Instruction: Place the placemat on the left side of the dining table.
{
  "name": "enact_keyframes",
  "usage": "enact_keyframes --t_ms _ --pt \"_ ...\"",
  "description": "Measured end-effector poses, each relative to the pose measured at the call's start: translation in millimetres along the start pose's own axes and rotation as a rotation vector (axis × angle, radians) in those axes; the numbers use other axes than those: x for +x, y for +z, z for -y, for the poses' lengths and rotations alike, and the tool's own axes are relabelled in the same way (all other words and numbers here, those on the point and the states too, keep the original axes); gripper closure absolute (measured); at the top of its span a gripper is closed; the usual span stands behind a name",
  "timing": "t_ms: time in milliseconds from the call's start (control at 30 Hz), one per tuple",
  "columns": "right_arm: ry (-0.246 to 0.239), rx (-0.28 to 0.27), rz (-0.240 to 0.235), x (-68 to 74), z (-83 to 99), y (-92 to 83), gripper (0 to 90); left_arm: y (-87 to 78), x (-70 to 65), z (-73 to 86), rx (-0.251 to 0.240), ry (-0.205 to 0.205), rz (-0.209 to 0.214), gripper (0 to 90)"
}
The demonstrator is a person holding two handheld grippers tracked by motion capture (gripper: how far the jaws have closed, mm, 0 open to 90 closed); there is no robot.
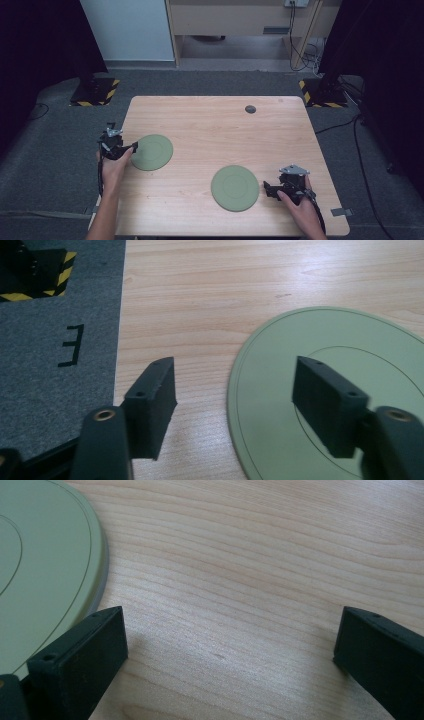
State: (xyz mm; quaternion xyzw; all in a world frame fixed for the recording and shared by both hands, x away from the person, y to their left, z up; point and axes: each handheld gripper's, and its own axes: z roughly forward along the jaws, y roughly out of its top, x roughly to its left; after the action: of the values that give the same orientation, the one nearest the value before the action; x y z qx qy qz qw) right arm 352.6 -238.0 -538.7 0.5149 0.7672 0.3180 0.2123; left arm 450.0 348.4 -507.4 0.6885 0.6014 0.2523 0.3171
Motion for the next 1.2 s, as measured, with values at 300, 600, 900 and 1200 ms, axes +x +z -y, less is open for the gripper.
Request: enact_keyframes --t_ms 300,600,900,1200 --pt "0.000 0.000 0.000 0.0 0.0 0.0 0.9 1.7 -4.0 -1.5 -0.016 -0.019 0.011 14.4" --pt "0.000 0.000 0.000 0.0 0.0 0.0 0.9 1.7 -13.3 -8.5 -0.017 -0.005 0.028 7.4" --pt "-0.002 0.000 -0.002 0.1 0.0 0.0 0.9 -0.2 -28.8 -14.0 -0.022 0.038 0.065 6.1" --pt "-0.002 0.000 -0.002 0.1 0.0 0.0 0.9 1.4 -49.6 -15.5 -0.020 0.064 0.094 5.0"
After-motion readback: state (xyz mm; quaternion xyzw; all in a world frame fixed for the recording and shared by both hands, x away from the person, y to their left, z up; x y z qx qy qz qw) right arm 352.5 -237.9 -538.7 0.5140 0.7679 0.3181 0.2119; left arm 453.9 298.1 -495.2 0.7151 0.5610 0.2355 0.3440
